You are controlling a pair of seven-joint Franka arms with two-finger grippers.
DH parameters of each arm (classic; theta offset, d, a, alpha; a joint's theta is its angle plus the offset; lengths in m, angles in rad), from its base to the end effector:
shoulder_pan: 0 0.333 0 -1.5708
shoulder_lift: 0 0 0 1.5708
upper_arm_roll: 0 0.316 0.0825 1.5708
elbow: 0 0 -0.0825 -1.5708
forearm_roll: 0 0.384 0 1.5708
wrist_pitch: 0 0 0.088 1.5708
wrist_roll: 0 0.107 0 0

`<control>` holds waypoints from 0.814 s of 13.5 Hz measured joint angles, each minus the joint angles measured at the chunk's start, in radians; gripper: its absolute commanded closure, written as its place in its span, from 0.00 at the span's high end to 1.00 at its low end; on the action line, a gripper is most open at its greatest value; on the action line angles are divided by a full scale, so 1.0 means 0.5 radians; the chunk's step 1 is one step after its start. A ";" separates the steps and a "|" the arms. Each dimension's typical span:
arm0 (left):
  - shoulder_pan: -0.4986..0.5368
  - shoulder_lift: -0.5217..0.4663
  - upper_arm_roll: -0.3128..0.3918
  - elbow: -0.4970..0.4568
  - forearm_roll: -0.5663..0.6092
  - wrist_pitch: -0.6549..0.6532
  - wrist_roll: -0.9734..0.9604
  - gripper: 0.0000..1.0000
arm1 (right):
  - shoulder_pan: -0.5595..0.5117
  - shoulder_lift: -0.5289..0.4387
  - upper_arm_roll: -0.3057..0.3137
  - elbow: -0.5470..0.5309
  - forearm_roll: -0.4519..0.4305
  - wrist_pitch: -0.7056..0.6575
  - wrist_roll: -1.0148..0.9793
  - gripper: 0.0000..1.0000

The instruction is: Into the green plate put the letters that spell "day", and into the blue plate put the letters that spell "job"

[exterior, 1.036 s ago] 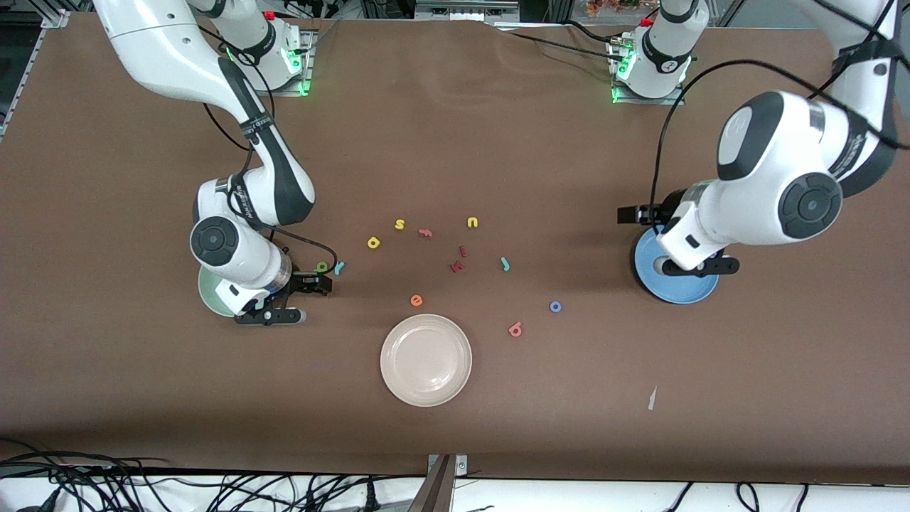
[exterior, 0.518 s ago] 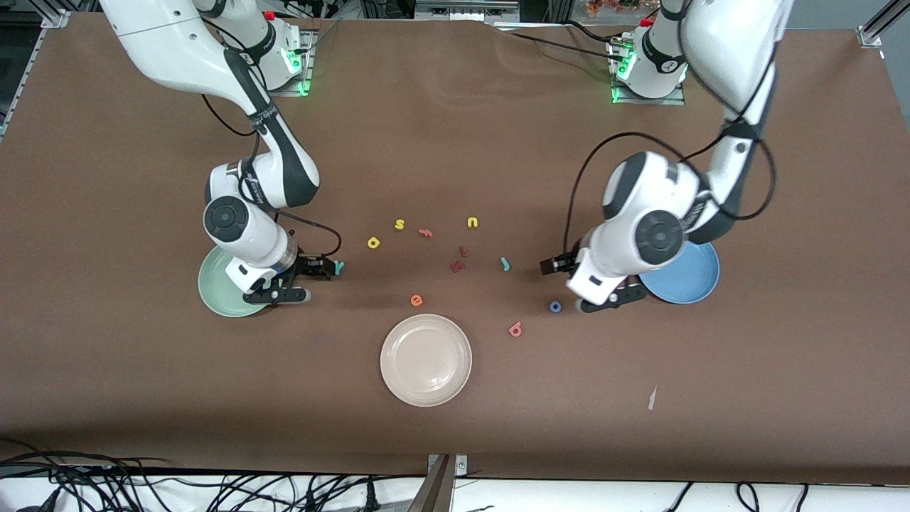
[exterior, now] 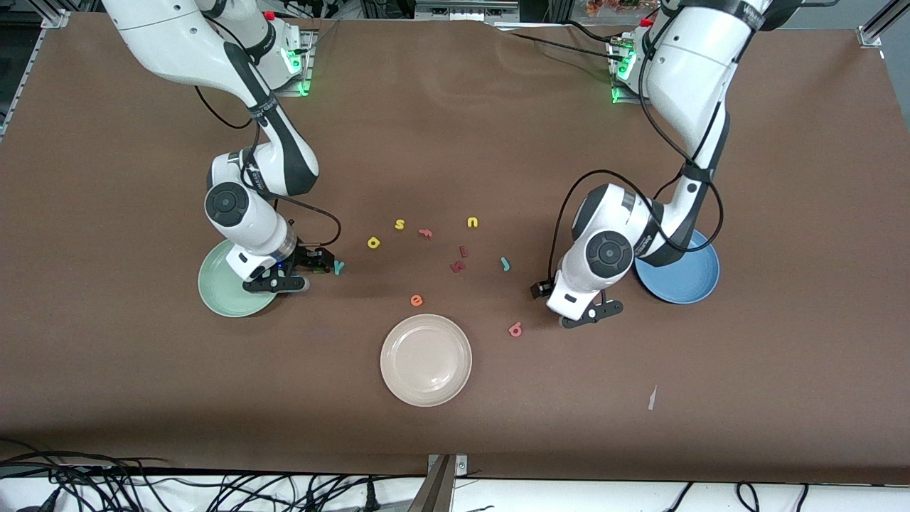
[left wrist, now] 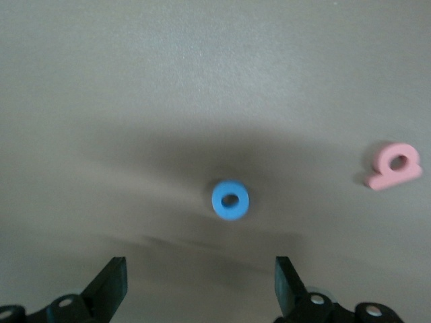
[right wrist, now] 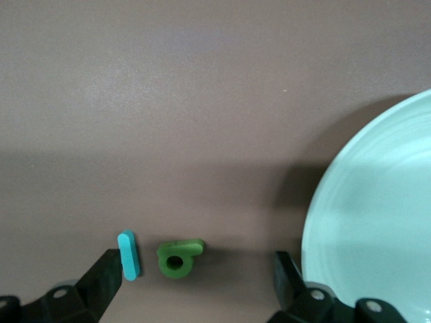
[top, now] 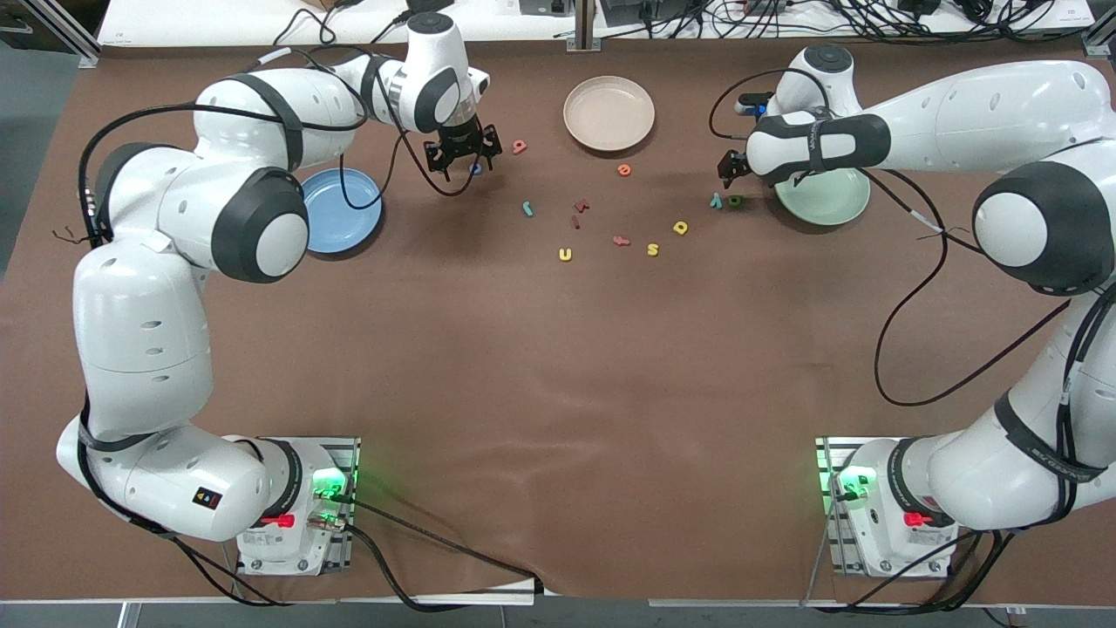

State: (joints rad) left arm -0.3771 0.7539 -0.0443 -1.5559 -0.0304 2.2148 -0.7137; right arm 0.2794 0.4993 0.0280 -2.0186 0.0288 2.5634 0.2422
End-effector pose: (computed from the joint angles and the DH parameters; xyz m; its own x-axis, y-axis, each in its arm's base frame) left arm 0.6340 -0.2808 0.1948 0.9428 0.3160 -0.1064 0.3155 -0.9487 -0.0224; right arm 0.5795 0.1831 0.2046 0.9986 0.0369 0.0366 0.0384 -0.9985 -0.0402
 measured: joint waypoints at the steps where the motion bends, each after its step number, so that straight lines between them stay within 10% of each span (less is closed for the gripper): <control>1: 0.000 0.027 0.001 0.025 0.009 0.010 -0.004 0.89 | 0.000 0.000 0.000 0.000 0.000 0.004 0.000 1.00; 11: -0.002 0.183 0.002 0.197 0.020 0.055 -0.131 0.53 | 0.041 0.044 0.007 -0.021 0.000 0.106 -0.003 0.99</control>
State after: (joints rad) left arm -0.3779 0.8452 -0.0432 -1.4572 -0.0207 2.2425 -0.7793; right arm 0.2998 0.5213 0.0313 -2.0290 0.0287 2.6164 0.2409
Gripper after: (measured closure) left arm 0.326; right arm 0.000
